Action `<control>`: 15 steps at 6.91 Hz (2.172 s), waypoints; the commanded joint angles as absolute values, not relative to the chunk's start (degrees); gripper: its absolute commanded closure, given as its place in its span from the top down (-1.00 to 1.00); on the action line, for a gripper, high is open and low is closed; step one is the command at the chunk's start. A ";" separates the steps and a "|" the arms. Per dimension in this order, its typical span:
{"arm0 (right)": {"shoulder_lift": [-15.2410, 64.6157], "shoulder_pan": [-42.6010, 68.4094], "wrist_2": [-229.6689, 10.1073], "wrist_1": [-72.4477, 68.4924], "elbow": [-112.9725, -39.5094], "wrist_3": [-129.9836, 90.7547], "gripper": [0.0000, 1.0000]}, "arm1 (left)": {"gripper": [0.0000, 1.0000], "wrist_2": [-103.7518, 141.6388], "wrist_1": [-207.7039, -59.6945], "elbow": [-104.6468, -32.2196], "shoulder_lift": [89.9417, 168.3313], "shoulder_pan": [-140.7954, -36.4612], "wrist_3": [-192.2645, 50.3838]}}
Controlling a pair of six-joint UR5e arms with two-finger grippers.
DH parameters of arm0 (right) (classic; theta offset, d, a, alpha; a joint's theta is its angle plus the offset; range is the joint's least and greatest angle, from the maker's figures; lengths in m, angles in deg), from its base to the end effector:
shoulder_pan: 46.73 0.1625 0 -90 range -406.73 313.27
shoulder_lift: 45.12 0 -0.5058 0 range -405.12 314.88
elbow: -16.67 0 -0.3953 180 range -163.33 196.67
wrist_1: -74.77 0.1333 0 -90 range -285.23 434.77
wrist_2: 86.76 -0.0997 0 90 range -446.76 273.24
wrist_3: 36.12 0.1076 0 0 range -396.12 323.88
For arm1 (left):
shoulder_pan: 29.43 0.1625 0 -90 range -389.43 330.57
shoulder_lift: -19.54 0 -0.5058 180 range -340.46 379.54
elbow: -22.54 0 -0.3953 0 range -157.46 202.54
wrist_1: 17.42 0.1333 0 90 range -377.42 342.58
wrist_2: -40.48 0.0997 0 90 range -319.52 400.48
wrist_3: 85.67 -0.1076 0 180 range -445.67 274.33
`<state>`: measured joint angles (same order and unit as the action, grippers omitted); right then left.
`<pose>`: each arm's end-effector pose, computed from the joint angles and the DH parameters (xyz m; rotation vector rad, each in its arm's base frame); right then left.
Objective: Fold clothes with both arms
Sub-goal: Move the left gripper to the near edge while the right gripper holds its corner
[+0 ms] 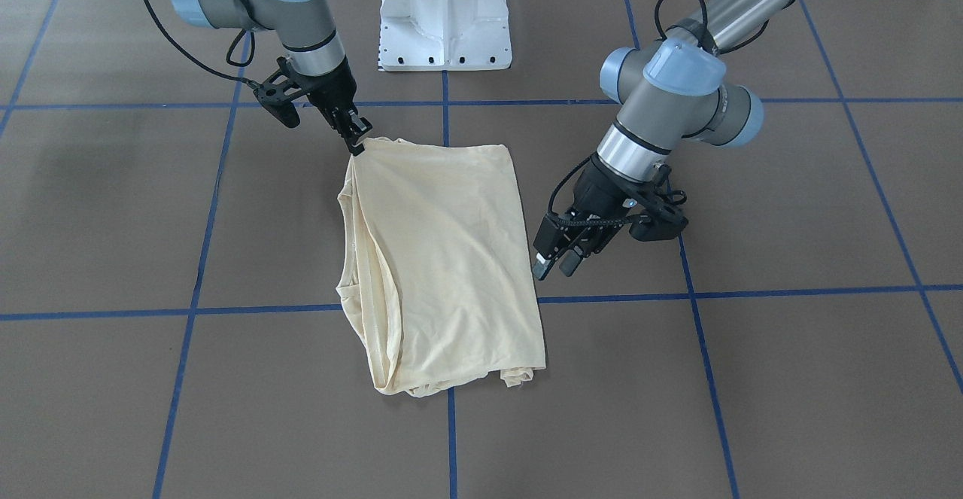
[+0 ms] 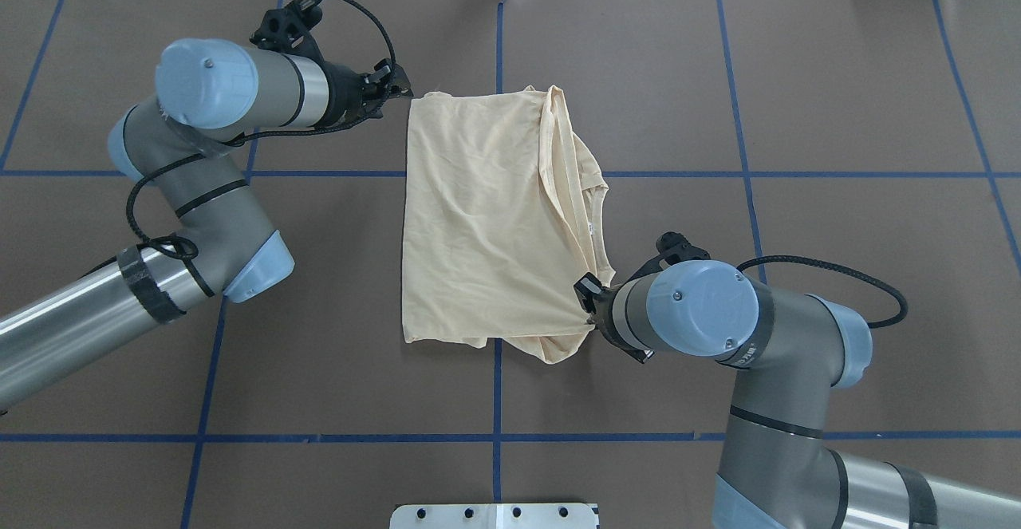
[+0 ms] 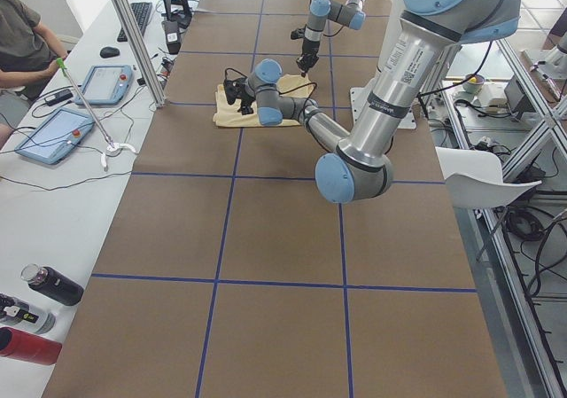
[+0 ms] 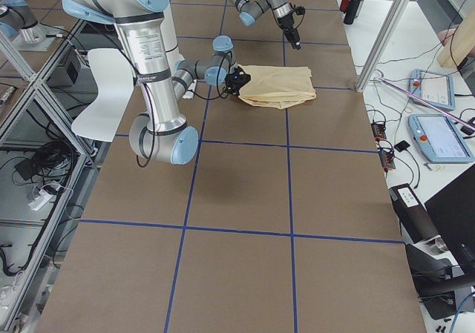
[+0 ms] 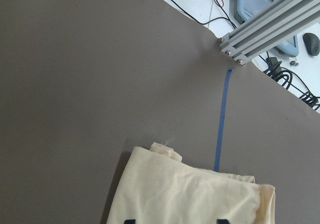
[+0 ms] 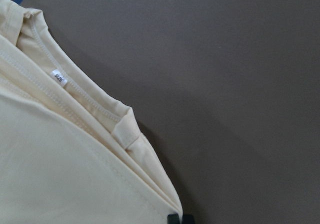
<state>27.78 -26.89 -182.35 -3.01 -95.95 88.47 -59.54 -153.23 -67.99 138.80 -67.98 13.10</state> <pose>-0.5214 -0.3187 0.3808 -0.2130 -0.9156 0.8376 0.4899 -0.5369 0.3372 0.1977 1.3320 -0.5848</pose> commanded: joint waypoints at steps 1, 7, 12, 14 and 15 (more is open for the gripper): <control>31.07 -29.23 -182.47 -2.93 -99.17 91.04 -1.00 | 0.81 -59.28 -143.87 -79.72 134.34 -59.28 17.60; 33.89 -30.38 -182.47 -2.93 -101.63 92.47 -1.00 | 0.74 -48.82 -137.21 -81.28 132.48 -42.36 37.10; 33.81 -30.38 -182.47 -2.93 -101.63 92.38 -1.00 | 0.05 -48.03 -137.39 -80.65 133.27 -40.60 39.75; 33.81 -30.38 -182.47 -2.93 -101.81 92.47 -1.00 | -0.38 -48.03 -137.39 -80.56 133.19 -40.51 39.66; 33.89 -30.38 -182.47 -2.93 -101.81 92.38 -1.00 | -0.63 -48.03 -137.39 -80.30 133.18 -40.59 39.57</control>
